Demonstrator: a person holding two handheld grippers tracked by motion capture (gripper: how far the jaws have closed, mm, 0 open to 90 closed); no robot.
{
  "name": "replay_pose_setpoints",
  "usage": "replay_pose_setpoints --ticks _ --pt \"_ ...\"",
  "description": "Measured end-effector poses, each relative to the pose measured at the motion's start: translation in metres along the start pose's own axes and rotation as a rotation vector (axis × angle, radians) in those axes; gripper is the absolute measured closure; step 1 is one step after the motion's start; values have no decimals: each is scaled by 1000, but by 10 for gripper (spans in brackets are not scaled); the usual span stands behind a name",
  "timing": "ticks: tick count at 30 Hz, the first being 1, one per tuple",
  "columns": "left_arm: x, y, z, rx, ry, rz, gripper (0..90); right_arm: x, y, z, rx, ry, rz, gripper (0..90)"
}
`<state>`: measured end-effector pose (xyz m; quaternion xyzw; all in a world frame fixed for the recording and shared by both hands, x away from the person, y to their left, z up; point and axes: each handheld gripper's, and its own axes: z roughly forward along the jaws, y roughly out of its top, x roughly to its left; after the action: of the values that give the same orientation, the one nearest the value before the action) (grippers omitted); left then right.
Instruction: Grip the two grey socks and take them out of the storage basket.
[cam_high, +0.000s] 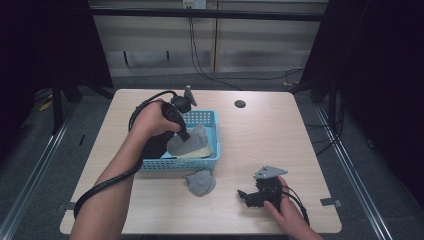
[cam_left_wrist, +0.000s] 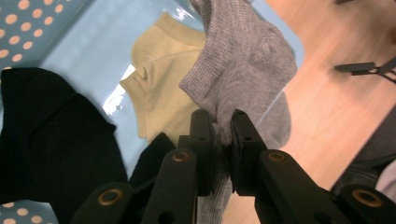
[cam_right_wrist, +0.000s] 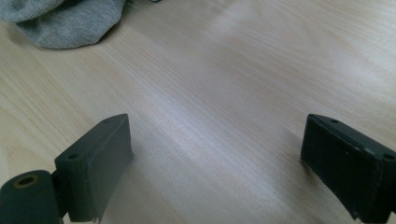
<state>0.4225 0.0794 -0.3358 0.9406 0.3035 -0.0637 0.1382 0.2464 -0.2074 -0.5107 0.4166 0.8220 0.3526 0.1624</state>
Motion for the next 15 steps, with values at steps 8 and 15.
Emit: replay_pose_setpoints --ticks 8,15 --pt "-11 -5 -9 -12 -8 18 821 0 0 0 -1 0 1 83" --pt "-26 -9 -14 -20 -25 56 821 0 0 0 -1 0 1 83"
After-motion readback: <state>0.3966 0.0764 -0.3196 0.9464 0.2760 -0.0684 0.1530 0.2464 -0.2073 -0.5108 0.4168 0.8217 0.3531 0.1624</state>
